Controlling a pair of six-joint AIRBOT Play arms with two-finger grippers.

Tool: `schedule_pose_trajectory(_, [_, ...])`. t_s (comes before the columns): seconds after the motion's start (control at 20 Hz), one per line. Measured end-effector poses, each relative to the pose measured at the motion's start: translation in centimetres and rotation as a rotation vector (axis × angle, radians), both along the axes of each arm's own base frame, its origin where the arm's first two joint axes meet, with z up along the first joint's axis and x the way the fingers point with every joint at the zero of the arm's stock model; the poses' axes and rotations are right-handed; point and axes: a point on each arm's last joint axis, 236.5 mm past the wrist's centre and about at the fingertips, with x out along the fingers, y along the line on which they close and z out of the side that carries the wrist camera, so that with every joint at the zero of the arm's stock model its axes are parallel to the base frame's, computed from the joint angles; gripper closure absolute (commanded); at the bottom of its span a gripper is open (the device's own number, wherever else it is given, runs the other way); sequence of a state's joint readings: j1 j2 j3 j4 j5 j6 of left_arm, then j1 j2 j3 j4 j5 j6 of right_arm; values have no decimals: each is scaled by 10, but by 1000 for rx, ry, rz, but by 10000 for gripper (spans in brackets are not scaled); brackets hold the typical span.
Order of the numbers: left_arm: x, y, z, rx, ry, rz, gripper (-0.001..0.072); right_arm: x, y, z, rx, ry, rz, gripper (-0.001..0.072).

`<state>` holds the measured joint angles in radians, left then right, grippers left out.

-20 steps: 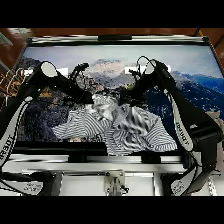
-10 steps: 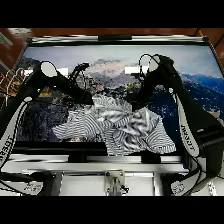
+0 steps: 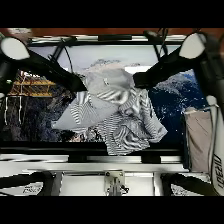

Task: Fold the shirts.

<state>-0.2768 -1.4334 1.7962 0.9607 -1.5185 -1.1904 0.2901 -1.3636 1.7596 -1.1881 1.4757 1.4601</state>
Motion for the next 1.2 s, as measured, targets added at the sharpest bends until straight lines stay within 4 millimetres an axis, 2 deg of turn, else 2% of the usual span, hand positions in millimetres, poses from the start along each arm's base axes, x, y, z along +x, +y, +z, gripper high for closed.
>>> schedule_pose_trajectory(0.1, [-10,4,42,-22,-85,-3,655,-8,-2,38,36,-113,-5,631])
schedule_pose_trajectory(0.2, [-24,9,68,-26,-123,-3,655,-21,-7,67,67,-180,-20,631])
schedule_pose_trajectory(0.3, [-36,12,76,-18,-112,-5,655,-34,-10,80,92,-176,-52,630])
schedule_pose_trajectory(0.35, [-40,12,73,-8,-93,-8,655,-41,-11,78,94,-146,-66,631])
schedule_pose_trajectory(0.45, [-45,10,55,15,-26,-22,654,-52,-14,60,70,-44,-82,631])
schedule_pose_trajectory(0.55, [-46,8,25,47,70,-31,653,-61,-18,29,25,94,-93,631])
schedule_pose_trajectory(0.6, [-48,7,4,67,133,-37,627,-65,-18,14,2,149,-96,631])
schedule_pose_trajectory(0.65, [-50,6,-16,85,196,-39,565,-69,-19,-3,-33,204,-98,631])
schedule_pose_trajectory(0.75, [-56,8,-57,125,311,-33,295,-77,-22,-37,-124,285,-92,631])
schedule_pose_trajectory(0.85, [-58,8,-86,138,378,-12,279,-86,-19,-63,-195,337,-72,631])
schedule_pose_trajectory(0.9, [-60,8,-97,143,399,-5,275,-89,-15,-71,-217,348,-60,631])
schedule_pose_trajectory(1.0, [-59,11,-109,162,410,12,177,-89,-6,-82,-235,345,-45,631])
schedule_pose_trajectory(1.1, [-51,23,-117,218,383,39,79,-87,1,-87,-232,332,-40,631])
schedule_pose_trajectory(1.2, [-39,37,-115,282,335,80,74,-84,5,-89,-230,320,-39,631])
